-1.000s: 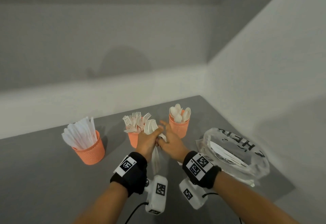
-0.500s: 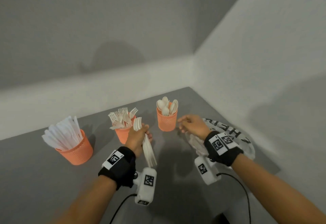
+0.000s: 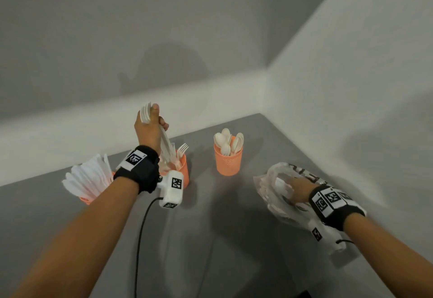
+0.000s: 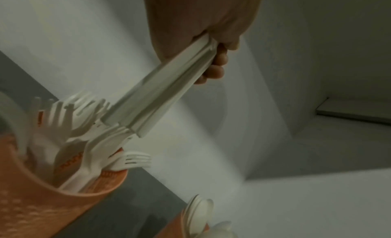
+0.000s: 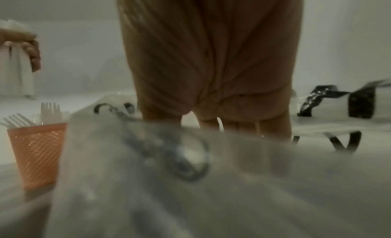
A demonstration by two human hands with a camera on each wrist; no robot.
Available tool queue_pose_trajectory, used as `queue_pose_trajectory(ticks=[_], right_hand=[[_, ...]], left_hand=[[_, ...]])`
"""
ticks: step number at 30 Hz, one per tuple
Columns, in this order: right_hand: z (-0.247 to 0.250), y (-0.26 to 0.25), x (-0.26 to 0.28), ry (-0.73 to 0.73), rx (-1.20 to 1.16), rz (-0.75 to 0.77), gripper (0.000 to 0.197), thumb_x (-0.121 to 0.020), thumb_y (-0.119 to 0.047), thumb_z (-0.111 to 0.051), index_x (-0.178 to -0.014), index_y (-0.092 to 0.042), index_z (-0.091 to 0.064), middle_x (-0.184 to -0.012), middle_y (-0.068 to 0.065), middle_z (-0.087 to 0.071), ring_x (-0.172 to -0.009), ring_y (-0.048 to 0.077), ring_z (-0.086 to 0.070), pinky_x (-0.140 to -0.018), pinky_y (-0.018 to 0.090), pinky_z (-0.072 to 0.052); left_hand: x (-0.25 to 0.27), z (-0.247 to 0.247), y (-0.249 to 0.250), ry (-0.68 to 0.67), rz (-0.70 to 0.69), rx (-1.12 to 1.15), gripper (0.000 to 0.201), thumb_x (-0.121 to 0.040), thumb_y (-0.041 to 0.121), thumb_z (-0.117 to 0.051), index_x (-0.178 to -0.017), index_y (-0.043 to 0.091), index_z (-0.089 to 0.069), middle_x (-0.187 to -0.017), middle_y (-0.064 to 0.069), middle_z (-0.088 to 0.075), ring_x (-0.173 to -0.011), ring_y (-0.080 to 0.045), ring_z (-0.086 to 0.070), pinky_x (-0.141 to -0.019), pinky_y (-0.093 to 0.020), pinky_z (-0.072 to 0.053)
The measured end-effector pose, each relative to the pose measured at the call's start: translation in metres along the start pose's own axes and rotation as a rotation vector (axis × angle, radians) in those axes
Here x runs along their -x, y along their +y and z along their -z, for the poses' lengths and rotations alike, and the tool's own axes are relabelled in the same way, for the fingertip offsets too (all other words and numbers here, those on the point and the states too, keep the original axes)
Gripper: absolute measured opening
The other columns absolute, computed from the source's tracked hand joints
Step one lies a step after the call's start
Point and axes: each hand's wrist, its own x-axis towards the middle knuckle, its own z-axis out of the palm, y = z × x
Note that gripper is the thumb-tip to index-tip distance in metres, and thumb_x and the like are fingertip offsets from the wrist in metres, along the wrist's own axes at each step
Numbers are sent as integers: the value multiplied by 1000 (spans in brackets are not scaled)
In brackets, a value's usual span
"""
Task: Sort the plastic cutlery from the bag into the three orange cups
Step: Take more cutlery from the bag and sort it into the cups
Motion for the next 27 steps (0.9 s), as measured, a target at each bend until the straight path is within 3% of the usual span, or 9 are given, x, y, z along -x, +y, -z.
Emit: queue_pose_trajectory(ticks=[3, 7, 13, 14, 17, 20, 23, 27], right_hand=[[-7, 1, -5, 36, 10, -1, 72, -80, -39, -65, -141, -19, -34, -146, 5, -39, -134, 25, -37, -113, 35, -29], [-17, 1, -9, 43, -28, -27, 86, -77, -36, -68, -146, -17, -21, -149, 6, -34, -136, 26, -34, -113, 36, -29], [-20, -2, -10, 49, -34, -53, 88, -76, -34, -68, -146, -17, -19, -147, 7, -37, -134, 26, -38, -111, 38, -33], [-18, -2, -9, 44, -40, -54, 87, -76, -35, -68, -146, -18, -18, -147, 7, -36, -134, 27, -37, -111, 38, -32], [-17, -3, -5, 4, -55, -53, 86, -78, -34, -66, -146, -19, -16, -149, 7, -33, -136, 27, -34, -113, 38, -30], [-14, -5, -4, -37, -67, -67, 88, -77, -30, -67, -147, -19, -14, -149, 9, -33, -136, 28, -35, -112, 39, -32], [-11, -8, -2, -28, -57, -79, 82, -77, -26, -65, -145, -18, -19, -146, 9, -37, -132, 28, -39, -109, 39, -36], [-10, -11, 2, -32, -50, -84, 78, -78, -25, -64, -143, -17, -21, -145, 9, -38, -130, 28, -41, -108, 38, -37]], left_hand=[[-1, 3, -14, 5, -33, -44, 15, -92, 27, -56, -79, 20, -52, -45, 10, -53, -43, -5, -50, -54, -24, -48], [3, 7, -37, -4, -97, -123, 17, -93, 28, -55, -79, 20, -52, -60, -7, -55, -48, -7, -57, -54, -18, -50], [3, 16, -68, -21, -143, -294, 23, -93, 31, -54, -83, 11, -55, -68, -4, -62, -55, 3, -58, -59, -9, -43], [3, 18, -71, -21, -166, -378, 27, -93, 34, -53, -85, 9, -56, -71, -2, -62, -60, 2, -57, -61, -11, -41], [0, 28, -81, -52, -228, -584, 39, -91, 44, -48, -85, 6, -57, -76, -5, -59, -71, -21, -53, -65, -26, -36], [-3, 36, -88, -85, -231, -690, 41, -87, 49, -45, -83, 10, -56, -79, -11, -61, -81, -32, -55, -72, -36, -42], [-1, 41, -91, -132, -217, -764, 37, -83, 39, -57, -105, 10, -60, -102, -12, -65, -99, -31, -58, -88, -39, -45], [5, 45, -80, -230, -298, -743, 62, -84, 10, -64, -138, 17, -34, -129, -8, -50, -104, -19, -54, -90, -32, -44]])
